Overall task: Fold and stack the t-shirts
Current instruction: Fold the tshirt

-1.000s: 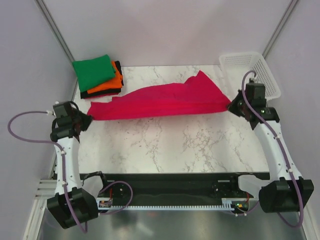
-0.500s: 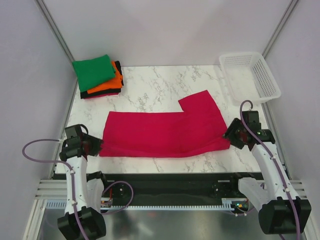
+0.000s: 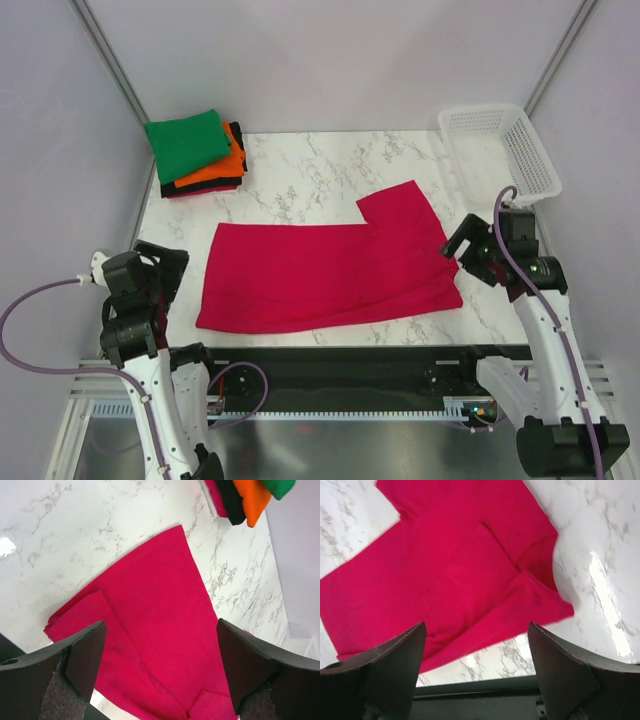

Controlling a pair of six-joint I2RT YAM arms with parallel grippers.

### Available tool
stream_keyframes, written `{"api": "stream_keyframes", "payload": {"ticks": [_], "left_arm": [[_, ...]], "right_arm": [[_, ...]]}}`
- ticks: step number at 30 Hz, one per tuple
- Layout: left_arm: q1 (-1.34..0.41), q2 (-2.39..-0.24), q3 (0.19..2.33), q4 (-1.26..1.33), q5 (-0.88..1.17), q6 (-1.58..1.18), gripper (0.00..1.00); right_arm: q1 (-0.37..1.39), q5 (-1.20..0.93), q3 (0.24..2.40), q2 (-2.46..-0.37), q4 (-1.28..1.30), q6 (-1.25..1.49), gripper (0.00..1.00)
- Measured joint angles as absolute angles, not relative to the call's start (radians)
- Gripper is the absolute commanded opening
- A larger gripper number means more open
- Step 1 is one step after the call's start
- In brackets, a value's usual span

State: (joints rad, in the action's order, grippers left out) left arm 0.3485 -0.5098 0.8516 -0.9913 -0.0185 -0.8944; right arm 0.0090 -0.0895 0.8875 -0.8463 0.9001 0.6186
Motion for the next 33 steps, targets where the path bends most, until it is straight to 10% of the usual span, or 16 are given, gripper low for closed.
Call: {"api": "stream_keyframes", "payload": {"ticks": [20,33], "left_arm": [[0.352,-0.828,0.831,-0.854,0.239,-0.503,0.89],[0.352,-0.827,0.831,-0.838,0.238,-0.498,0.88]], "right_arm": [[0.120,0.054,2.080,-2.263,0.724,0.480,0.77],[0.155,0.223,2.190,-2.487,0.766,0.427,0.51]]}}
